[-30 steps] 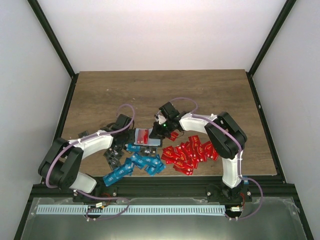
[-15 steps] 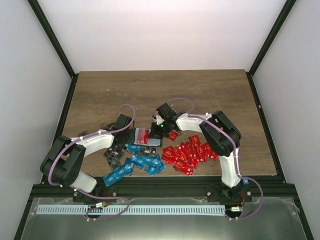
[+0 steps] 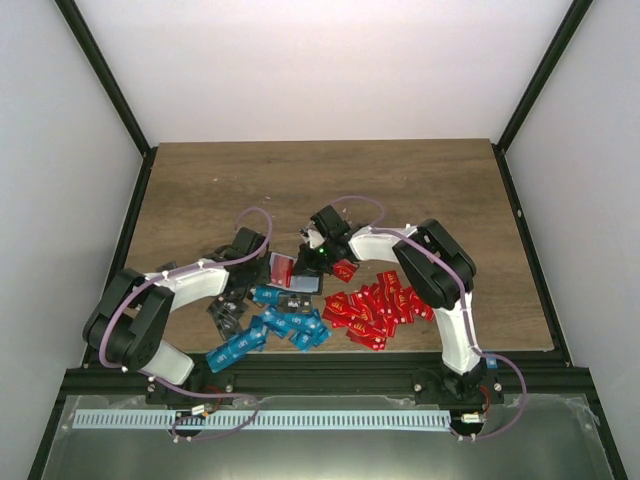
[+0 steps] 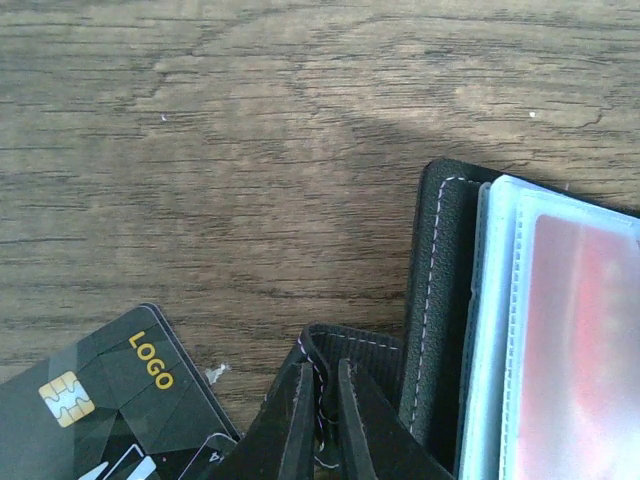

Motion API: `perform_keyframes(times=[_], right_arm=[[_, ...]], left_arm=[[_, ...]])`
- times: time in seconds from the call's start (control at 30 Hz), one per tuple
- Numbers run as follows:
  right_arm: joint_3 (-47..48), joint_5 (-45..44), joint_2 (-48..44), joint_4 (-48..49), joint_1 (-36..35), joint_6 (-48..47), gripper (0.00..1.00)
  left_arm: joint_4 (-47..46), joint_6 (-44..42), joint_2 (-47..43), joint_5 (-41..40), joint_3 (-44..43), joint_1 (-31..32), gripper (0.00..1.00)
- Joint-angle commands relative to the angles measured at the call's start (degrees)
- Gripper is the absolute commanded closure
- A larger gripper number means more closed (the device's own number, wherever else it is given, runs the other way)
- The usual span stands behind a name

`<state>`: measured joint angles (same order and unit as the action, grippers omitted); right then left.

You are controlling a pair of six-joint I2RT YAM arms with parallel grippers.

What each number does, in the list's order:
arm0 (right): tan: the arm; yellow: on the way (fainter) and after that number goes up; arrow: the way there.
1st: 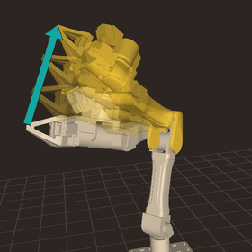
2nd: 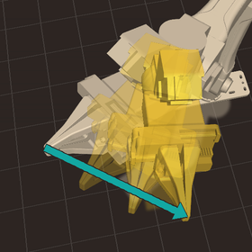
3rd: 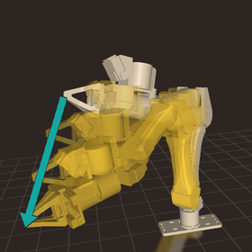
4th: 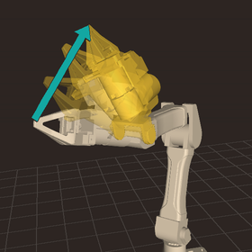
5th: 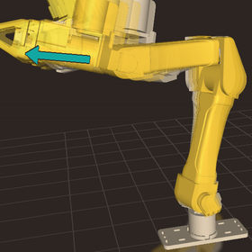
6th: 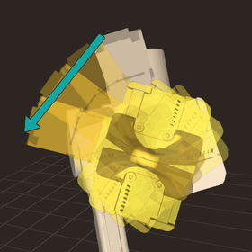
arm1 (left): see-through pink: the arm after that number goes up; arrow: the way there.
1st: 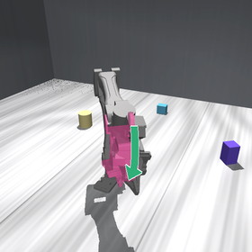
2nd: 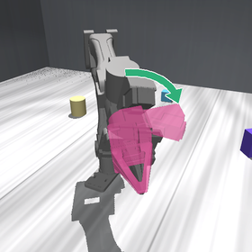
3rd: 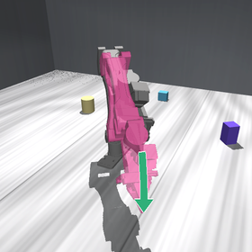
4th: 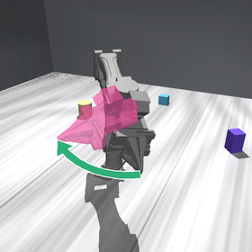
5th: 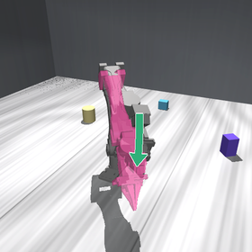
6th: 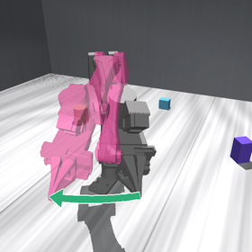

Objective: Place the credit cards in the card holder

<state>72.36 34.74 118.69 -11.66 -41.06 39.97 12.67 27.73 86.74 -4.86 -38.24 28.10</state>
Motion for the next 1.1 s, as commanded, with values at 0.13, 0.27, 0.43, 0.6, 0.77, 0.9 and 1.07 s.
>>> perform_keyframes(times=[0.13, 0.27, 0.43, 0.6, 0.77, 0.9, 1.07], right_arm=[[2.97, 6.69, 3.38, 5.99, -1.04, 1.73, 0.99], [3.21, 8.19, 2.93, 7.29, -1.04, 1.82, 0.99], [2.48, 5.79, -0.85, 2.88, -0.96, -1.23, 0.99], [-0.92, -1.45, -9.65, -3.4, -0.37, -5.31, 0.99], [-8.04, -10.64, -20.73, -8.35, -0.08, -5.82, 0.93], [-15.18, -15.34, -28.96, -12.99, -0.01, -2.91, 0.84], [-24.25, -16.49, -39.62, -18.6, -0.04, 0.99, 0.75]], left_arm=[[0.74, -1.49, 2.81, 2.93, 1.08, -0.24, 0.93], [0.82, -1.62, 3.0, 3.37, 0.82, -0.26, 0.93], [2.02, -1.0, 1.93, 2.24, 0.23, -0.25, 0.92], [5.59, 0.01, -2.75, -1.08, -1.46, -0.28, 0.86], [9.59, 0.2, -8.7, -2.28, -3.39, -0.06, 0.72], [10.55, -0.29, -13.2, 0.61, -3.77, 1.79, 0.67], [7.14, -1.14, -15.36, 10.72, -3.65, 8.17, 0.62]])
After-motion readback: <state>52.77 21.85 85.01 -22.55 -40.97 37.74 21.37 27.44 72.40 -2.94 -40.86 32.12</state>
